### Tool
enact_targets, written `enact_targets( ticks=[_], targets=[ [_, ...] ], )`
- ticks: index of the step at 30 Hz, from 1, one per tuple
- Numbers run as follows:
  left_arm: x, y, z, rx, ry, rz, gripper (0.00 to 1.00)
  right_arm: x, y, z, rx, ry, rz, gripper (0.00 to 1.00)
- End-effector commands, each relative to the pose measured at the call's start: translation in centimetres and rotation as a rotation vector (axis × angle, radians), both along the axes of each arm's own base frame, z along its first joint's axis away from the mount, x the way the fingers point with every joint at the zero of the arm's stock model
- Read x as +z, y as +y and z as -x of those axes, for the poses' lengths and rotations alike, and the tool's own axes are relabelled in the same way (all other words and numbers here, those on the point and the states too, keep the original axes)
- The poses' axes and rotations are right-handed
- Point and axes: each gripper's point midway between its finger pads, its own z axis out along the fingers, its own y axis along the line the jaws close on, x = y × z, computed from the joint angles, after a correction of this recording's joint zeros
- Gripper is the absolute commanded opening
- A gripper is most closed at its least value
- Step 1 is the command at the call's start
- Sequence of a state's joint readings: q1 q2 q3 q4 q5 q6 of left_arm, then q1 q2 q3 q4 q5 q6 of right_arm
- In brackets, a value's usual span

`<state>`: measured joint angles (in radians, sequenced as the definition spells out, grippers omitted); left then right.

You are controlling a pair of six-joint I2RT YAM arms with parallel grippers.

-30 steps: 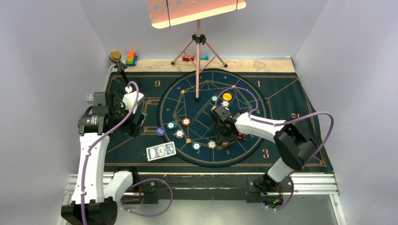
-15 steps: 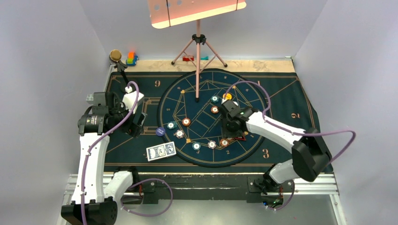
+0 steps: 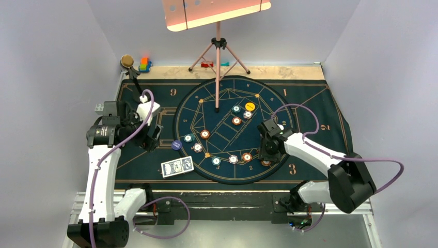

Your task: Distribute texas hold em gaming equipment

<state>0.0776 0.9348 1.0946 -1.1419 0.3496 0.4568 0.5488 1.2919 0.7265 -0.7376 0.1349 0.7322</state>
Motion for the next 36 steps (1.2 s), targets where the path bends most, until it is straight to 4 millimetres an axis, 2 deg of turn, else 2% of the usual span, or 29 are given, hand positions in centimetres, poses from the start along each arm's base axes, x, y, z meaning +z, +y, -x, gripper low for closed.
enact_targets(
  ticks=[1,3,6,8,11,16,20,22,36],
  targets=[
    [-0.6,-1.6,0.9,-0.116,0.003,0.041,1.00,-1.0,0.3,-0.1,-0.063,0.001,-0.017,0.35],
    [-1.3,-2.1,1.5,-0.171,0.013,0.031,1.00,-1.0,0.3,-0.3,-0.066,-0.003,-0.015,0.49],
    [-2.8,-3.1,2.6,-0.261,0.042,0.002,1.00,-0.4,0.4,-0.7,-0.069,-0.021,-0.013,0.65],
    [-3.7,-3.5,3.0,-0.305,0.050,-0.035,1.00,0.6,0.3,-1.4,-0.074,-0.056,-0.014,0.76],
    [-4.4,-3.8,3.1,-0.349,0.060,-0.058,0.99,2.7,0.4,-2.3,-0.065,-0.106,-0.016,0.85],
    [-6.4,-4.4,3.5,-0.470,0.092,-0.125,1.00,7.2,1.3,-4.0,-0.008,-0.206,-0.064,0.92],
    [-10.3,-4.2,4.1,-0.576,0.134,-0.244,1.00,10.6,2.3,-5.0,0.026,-0.282,-0.122,0.95],
    [-11.3,-4.5,4.1,-0.612,0.144,-0.267,1.00,11.9,2.7,-5.2,0.034,-0.313,-0.153,0.96],
    [-15.6,-6.5,3.2,-0.693,0.226,-0.321,1.00,14.6,3.6,-7.0,0.067,-0.375,-0.166,0.98]
  ],
)
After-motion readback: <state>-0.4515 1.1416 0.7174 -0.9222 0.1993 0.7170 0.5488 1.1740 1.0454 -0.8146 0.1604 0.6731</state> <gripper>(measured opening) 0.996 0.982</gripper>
